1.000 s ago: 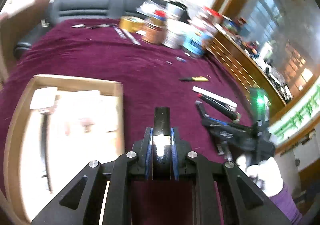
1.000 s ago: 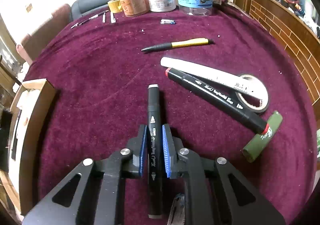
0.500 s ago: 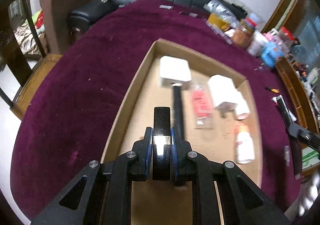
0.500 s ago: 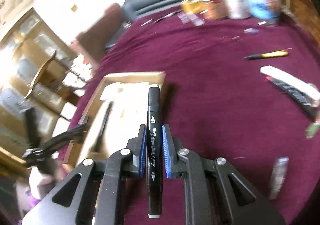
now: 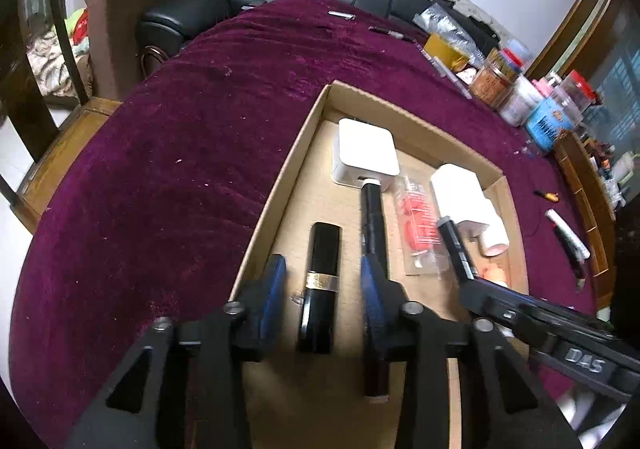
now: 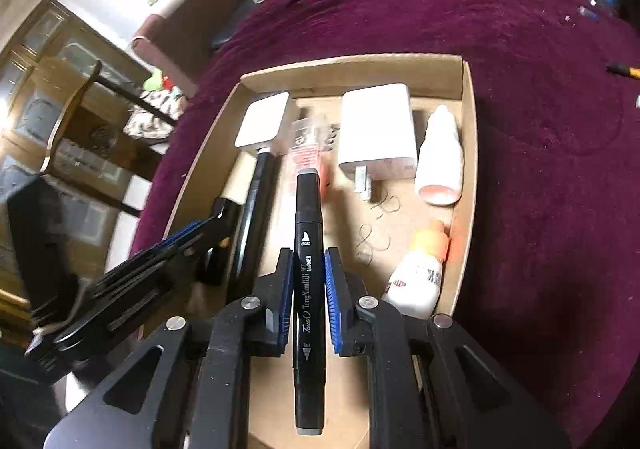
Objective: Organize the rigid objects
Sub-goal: 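Release the lipstick and marker into the box, then grasp the clear pen with the left gripper while the right gripper grasps the red-capped marker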
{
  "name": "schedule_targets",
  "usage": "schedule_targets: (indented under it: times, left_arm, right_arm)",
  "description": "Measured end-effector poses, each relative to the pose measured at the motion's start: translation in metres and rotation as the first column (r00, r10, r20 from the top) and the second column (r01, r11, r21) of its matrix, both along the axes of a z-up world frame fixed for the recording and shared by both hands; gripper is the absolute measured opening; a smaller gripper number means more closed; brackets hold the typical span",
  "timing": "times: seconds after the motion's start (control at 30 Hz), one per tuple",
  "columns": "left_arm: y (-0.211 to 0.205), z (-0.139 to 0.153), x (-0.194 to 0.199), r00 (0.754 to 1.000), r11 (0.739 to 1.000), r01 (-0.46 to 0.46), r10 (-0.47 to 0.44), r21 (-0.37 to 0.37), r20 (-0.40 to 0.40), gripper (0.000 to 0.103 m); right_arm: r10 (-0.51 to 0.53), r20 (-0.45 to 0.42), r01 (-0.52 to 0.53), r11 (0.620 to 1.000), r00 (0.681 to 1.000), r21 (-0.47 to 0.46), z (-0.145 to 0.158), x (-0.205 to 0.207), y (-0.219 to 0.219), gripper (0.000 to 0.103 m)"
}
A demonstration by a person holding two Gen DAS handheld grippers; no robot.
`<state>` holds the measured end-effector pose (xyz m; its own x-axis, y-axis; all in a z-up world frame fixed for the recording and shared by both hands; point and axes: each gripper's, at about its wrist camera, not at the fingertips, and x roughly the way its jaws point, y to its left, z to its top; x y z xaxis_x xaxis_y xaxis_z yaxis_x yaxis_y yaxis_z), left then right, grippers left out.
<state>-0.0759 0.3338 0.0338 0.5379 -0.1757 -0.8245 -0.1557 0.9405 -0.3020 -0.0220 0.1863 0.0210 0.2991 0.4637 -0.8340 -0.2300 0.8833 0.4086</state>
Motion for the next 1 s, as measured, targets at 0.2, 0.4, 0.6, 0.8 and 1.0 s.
schedule_targets:
  times: [0.2, 0.4, 0.6, 0.8, 1.0]
  left_arm:
    - [0.005, 0.018, -0.016, 0.999, 0.999, -0.014, 0.015, -0.038, 0.035, 0.044]
    - [-0.012, 0.060, -0.054, 0.986, 0.999, 0.002, 0.006, -0.046, 0.166, 0.055]
    - [-0.075, 0.085, -0.076, 0.960, 0.986, 0.142, -0.115, -0.089, 0.256, 0.065]
    - [-0.149, 0.069, -0.065, 0.945, 0.956, 0.282, -0.263, -0.079, 0.196, 0.065]
    - [-0.177, 0.052, -0.061, 0.953, 0.953, 0.291, -0.281, -0.088, 0.112, 0.065]
  right_arm:
    - [0.012, 0.092, -0.008, 0.999, 0.996, -0.043, 0.015, -0.008, 0.001, 0.015]
    - [0.005, 0.269, 0.007, 0.999, 0.963, -0.045, 0.045, -0.033, -0.042, 0.016]
    - [-0.169, 0.352, 0.221, 0.969, 0.921, -0.114, 0.051, -0.049, -0.155, 0.016]
    - [-0.336, 0.279, 0.394, 0.901, 0.900, -0.184, 0.032, -0.067, -0.273, 0.016]
    - [-0.326, 0.170, 0.348, 0.930, 0.930, -0.116, 0.000, -0.067, -0.280, 0.016]
